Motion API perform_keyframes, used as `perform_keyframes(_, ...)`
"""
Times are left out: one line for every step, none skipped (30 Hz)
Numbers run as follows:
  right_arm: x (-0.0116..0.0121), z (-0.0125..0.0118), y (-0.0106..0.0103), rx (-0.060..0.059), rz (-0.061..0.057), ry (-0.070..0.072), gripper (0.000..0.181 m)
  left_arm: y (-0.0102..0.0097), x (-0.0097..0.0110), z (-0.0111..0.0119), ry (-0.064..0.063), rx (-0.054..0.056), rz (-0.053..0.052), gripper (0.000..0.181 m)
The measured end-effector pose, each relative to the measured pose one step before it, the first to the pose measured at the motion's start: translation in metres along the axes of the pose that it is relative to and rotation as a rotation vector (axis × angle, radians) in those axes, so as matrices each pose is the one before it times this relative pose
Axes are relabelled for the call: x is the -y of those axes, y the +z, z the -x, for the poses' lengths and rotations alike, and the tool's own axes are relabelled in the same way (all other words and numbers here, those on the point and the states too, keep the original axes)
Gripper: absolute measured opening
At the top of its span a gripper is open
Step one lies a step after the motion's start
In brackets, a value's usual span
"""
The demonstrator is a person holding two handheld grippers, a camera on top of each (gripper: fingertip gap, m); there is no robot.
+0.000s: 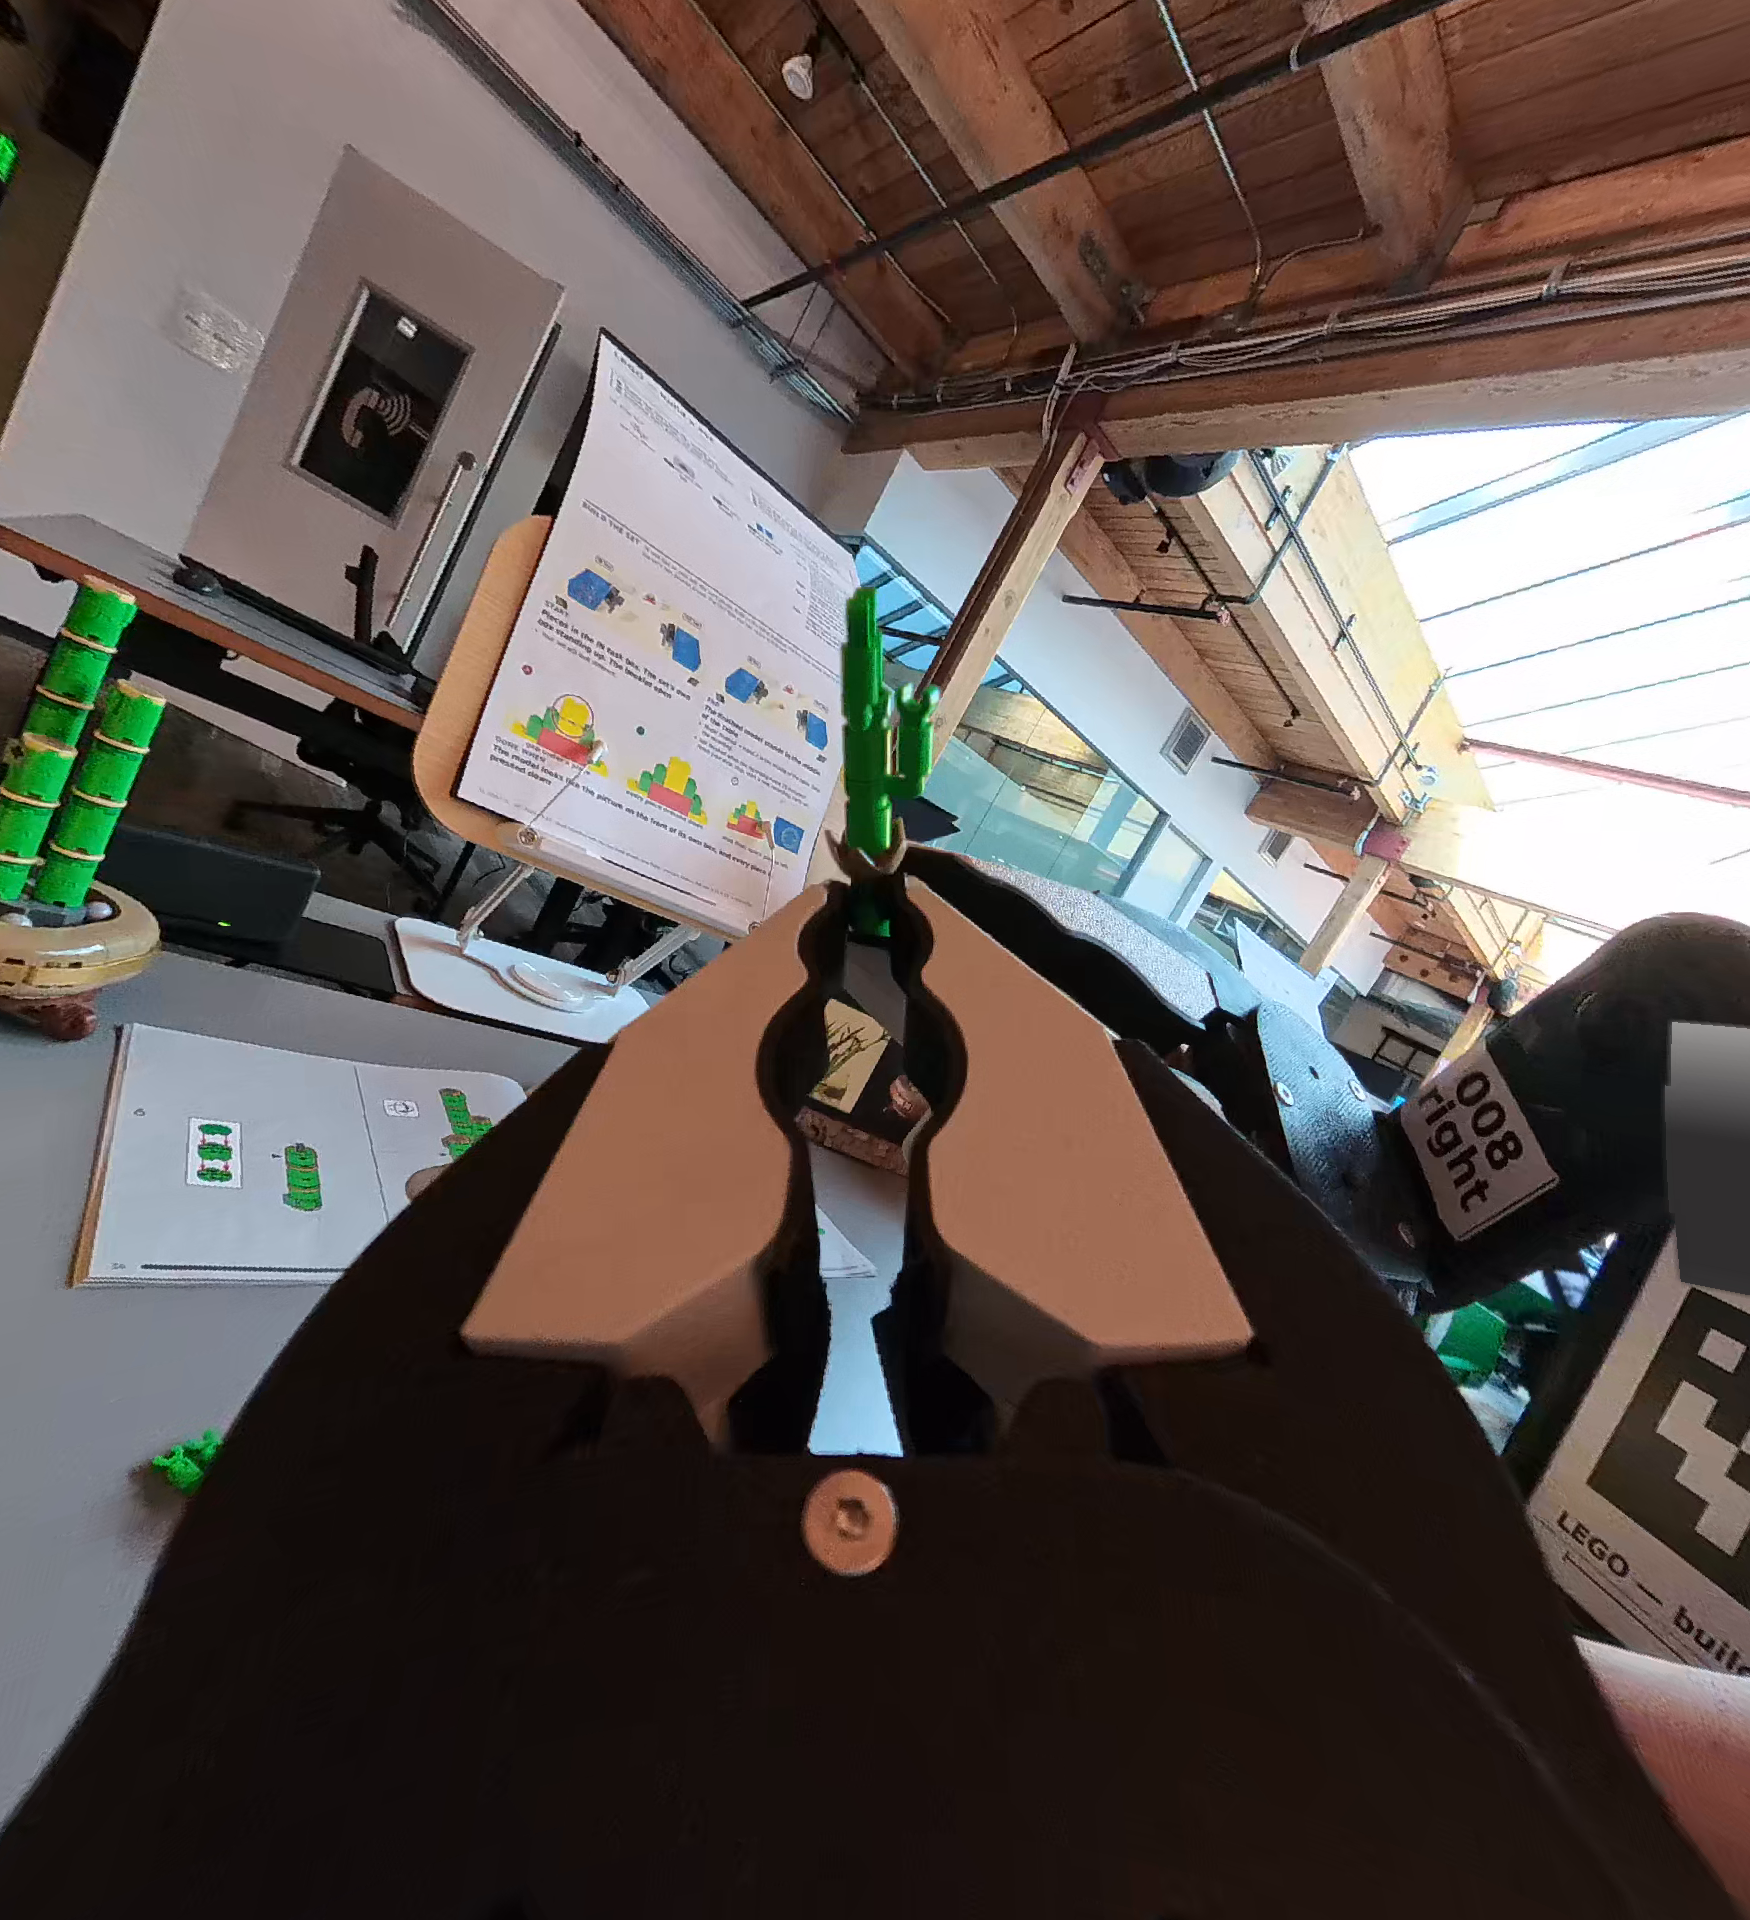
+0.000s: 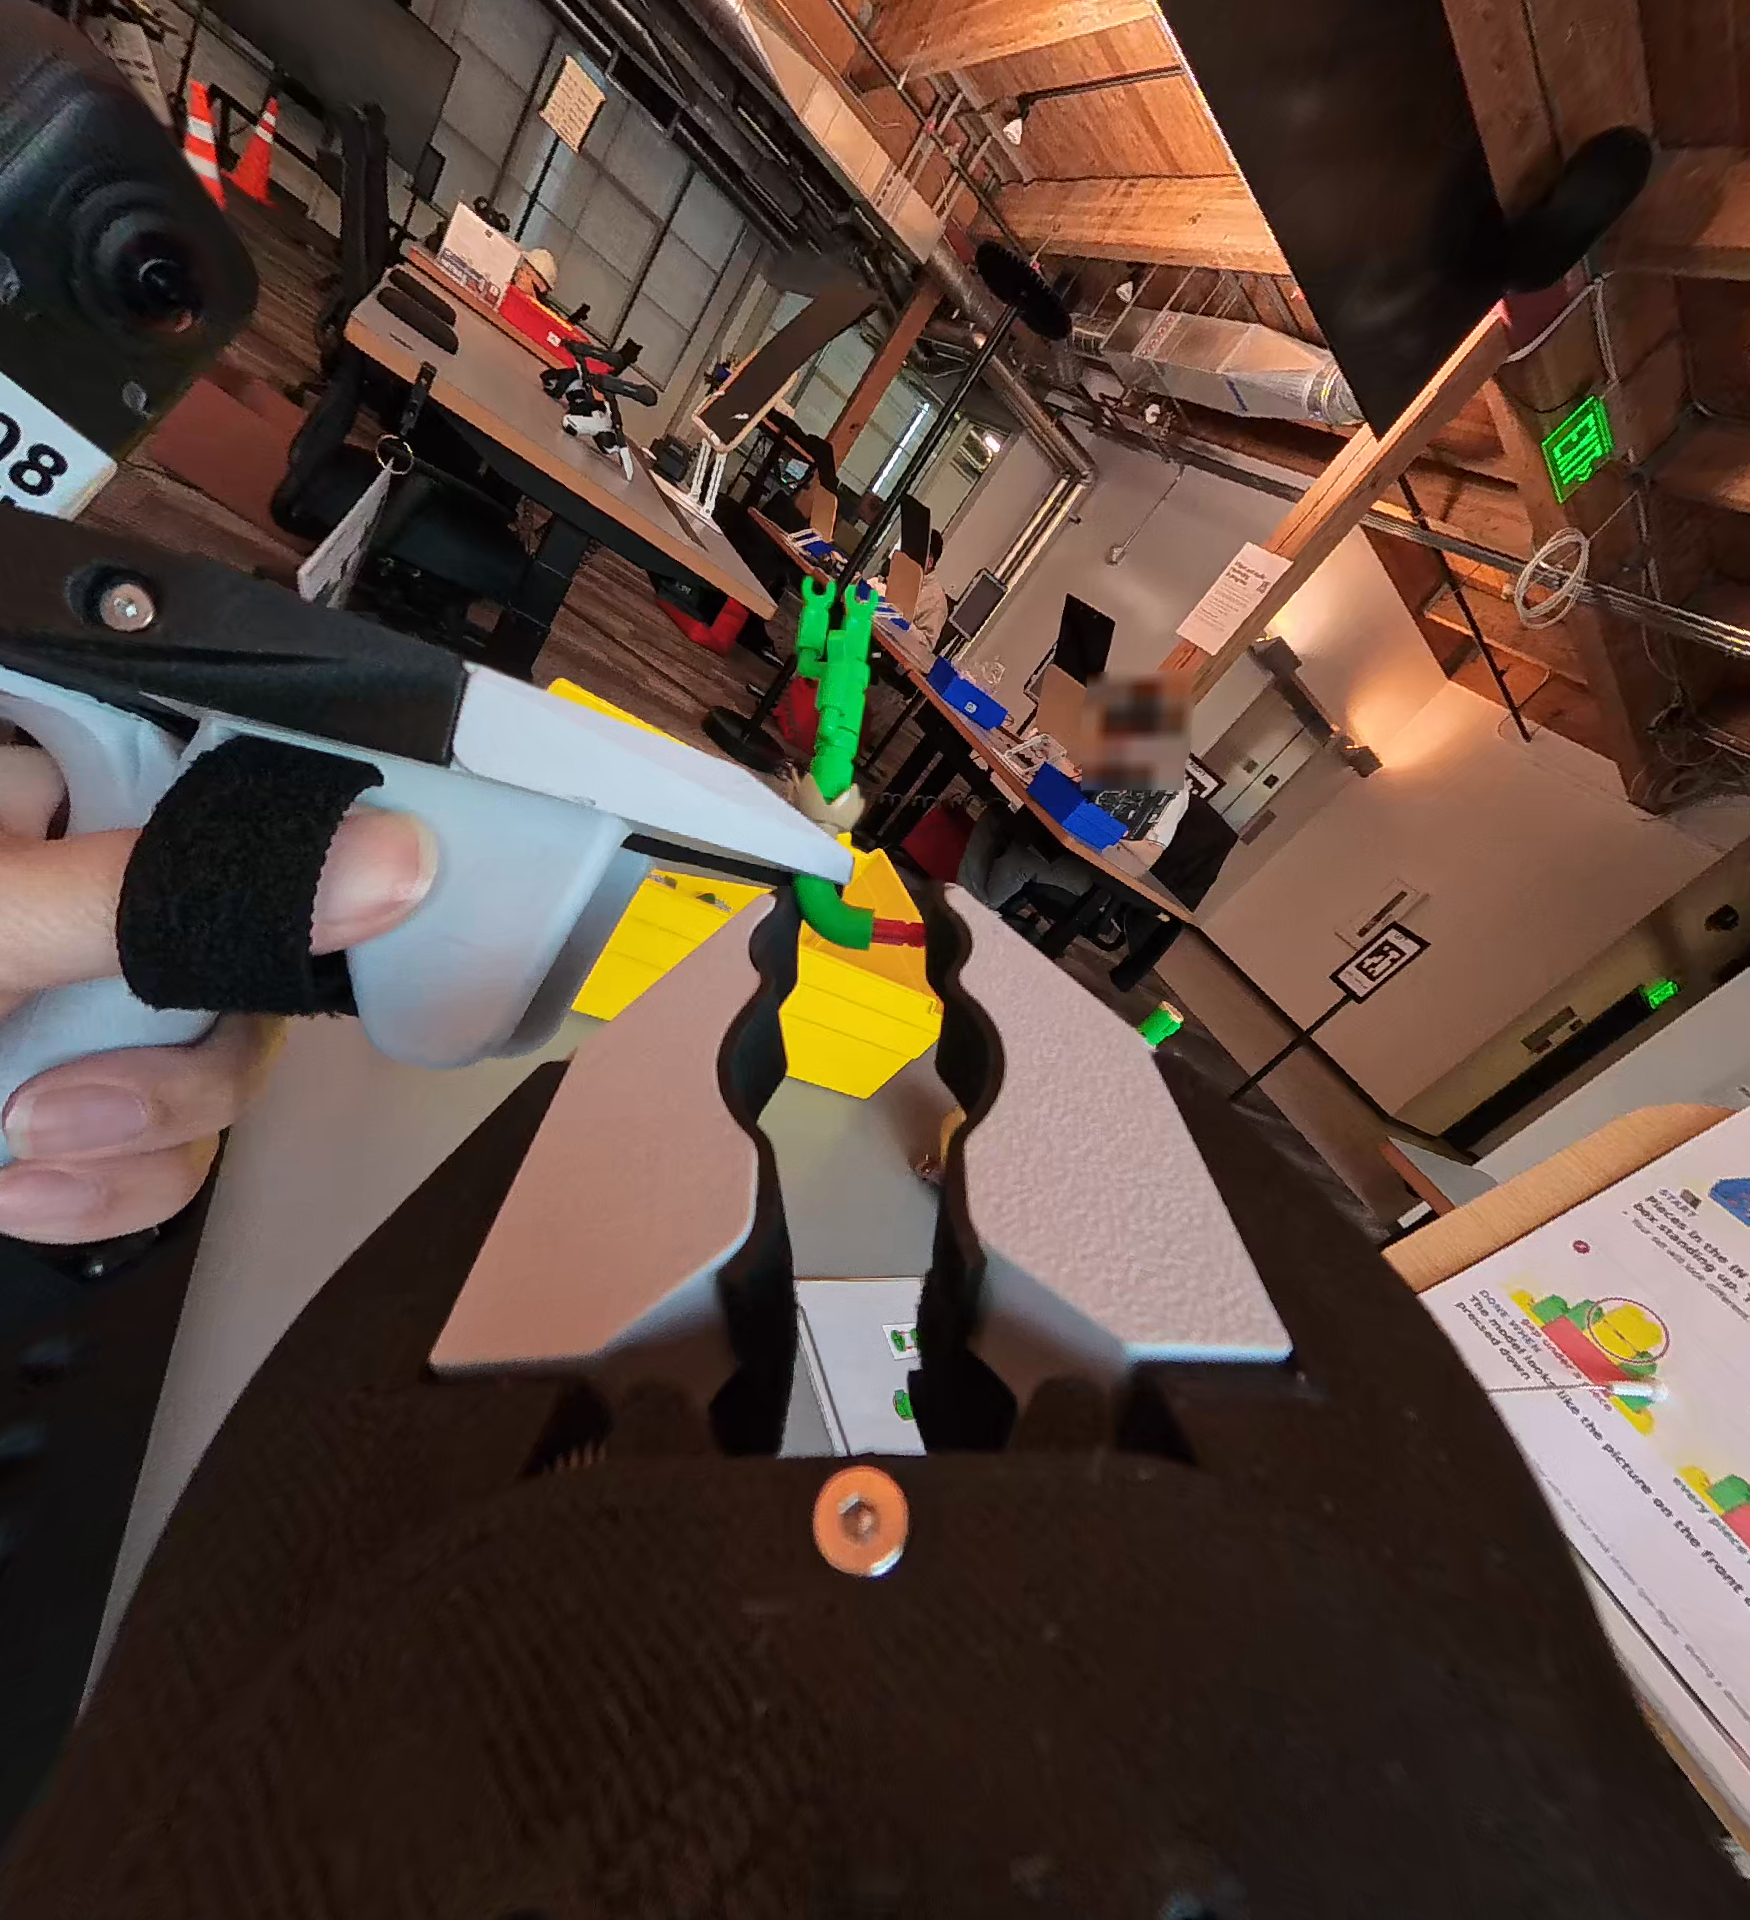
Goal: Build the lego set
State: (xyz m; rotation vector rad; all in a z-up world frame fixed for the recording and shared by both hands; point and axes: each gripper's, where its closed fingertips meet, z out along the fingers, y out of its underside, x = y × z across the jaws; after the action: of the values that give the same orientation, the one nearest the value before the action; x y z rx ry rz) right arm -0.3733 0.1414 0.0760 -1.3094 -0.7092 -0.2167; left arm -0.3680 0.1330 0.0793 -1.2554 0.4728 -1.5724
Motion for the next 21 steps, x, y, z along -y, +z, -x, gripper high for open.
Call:
perform_keyframes(-0.00023, -0.00028, -0.00033, 0.0035, -0.0015, 0.0058, 0.023, 0.00037, -0.00040, -0.00010, -0.0014, -0.0021, -0.0013, 0.006)
perform_keyframes(-0.00061, -0.00021, 0.00002, 0.0031, -0.0005, 0.0044, 0.023, 0.00037, -0.00042, 0.00022, -0.0021, 0.0003, 0.0011, 0.006)
perform_keyframes(-0.00067, -0.00009, 0.00015, 0.0035, 0.0002, 0.0017, 0.023, 0.00030, -0.00054, 0.00056, 0.0020, 0.0020, 0.0028, 0.006)
perform_keyframes(-0.00063, 0.00004, 0.00000, 0.0034, 0.0002, 0.0009, 0.023, 0.00019, -0.00048, 0.00040, 0.0044, 0.0025, 0.0021, 0.006)
perform_keyframes(-0.00030, 0.00052, -0.00002, 0.0045, 0.0010, -0.0009, 0.022, 0.00004, -0.00033, 0.00020, 0.0029, 0.0013, 0.0011, 0.006)
perform_keyframes(-0.00052, 0.00457, -0.00060, 0.0248, 0.0046, -0.0085, 0.014, 0.00029, -0.00027, -0.00044, -0.0003, -0.0013, -0.0008, 0.006)
perform_keyframes(0.00212, 0.00017, 0.00031, -0.0105, -0.0106, -0.0150, 0.012, -0.00029, 0.00062, -0.00053, 0.0012, -0.0015, -0.0056, 0.006)
perform_keyframes(0.00040, 0.00005, 0.00025, -0.0066, 0.0040, -0.0144, 0.013, -0.00032, 0.00055, -0.00005, 0.0032, 0.0003, -0.0034, 0.006)
perform_keyframes(0.00121, 0.00005, 0.00033, -0.0022, -0.0016, -0.0020, 0.013, -0.00045, 0.00114, -0.00054, 0.0021, -0.0040, -0.0043, 0.006)
perform_keyframes(0.00101, 0.00020, 0.00052, 0.0034, -0.0031, 0.0061, 0.013, -0.00050, 0.00120, -0.00037, -0.0010, -0.0032, -0.0021, 0.006)
perform_keyframes(0.00067, 0.00018, 0.00072, 0.0062, -0.0023, 0.0110, 0.014, -0.00037, 0.00096, -0.00002, -0.0019, -0.0017, -0.0011, 0.006)
perform_keyframes(0.00165, -0.00045, 0.00011, 0.0007, -0.0079, 0.0114, 0.015, -0.00050, 0.00143, -0.00091, -0.0038, -0.0067, -0.0065, 0.006)
perform_keyframes(0.00144, -0.00320, -0.00006, -0.0202, -0.0065, 0.0000, 0.021, -0.00077, 0.00191, -0.00121, -0.0056, -0.0063, -0.0135, 0.006)
perform_keyframes(0.00053, -0.00508, -0.00024, -0.0304, -0.0009, -0.0042, 0.031, -0.00140, 0.00286, -0.00115, -0.0051, -0.0063, -0.0233, 0.006)
perform_keyframes(-0.00043, -0.00247, -0.00006, -0.0094, 0.0037, -0.0016, 0.035, -0.00165, 0.00291, -0.00033, -0.0048, -0.0031, -0.0240, 0.005)
perform_keyframes(-0.00114, 0.00099, 0.00028, 0.0136, 0.0059, 0.0032, 0.032, -0.00104, 0.00077, 0.00030, -0.0040, -0.0013, -0.0077, 0.005)
perform_keyframes(-0.00097, 0.00194, 0.00021, 0.0191, 0.0030, 0.0092, 0.029, -0.00015, -0.00074, 0.00027, -0.0017, -0.0020, 0.0032, 0.005)
perform_keyframes(-0.00024, 0.00091, 0.00011, 0.0077, -0.0043, 0.0050, 0.028, -0.00019, -0.00040, 0.00009, -0.0006, -0.0026, 0.0024, 0.006)
perform_keyframes(0.00045, 0.00157, 0.00013, 0.0084, -0.0062, -0.0078, 0.025, -0.00006, -0.00016, 0.00001, 0.0006, -0.0015, 0.0017, 0.006)
perform_keyframes(-0.00051, 0.00097, 0.00023, 0.0026, 0.0042, -0.0110, 0.024, -0.00017, -0.00033, 0.00023, 0.0020, 0.0023, 0.0023, 0.006)
perform_keyframes(0.00013, 0.00035, -0.00014, -0.0002, 0.0035, -0.0065, 0.023, 0.00003, -0.00029, -0.00017, 0.0041, 0.0018, 0.0005, 0.006)
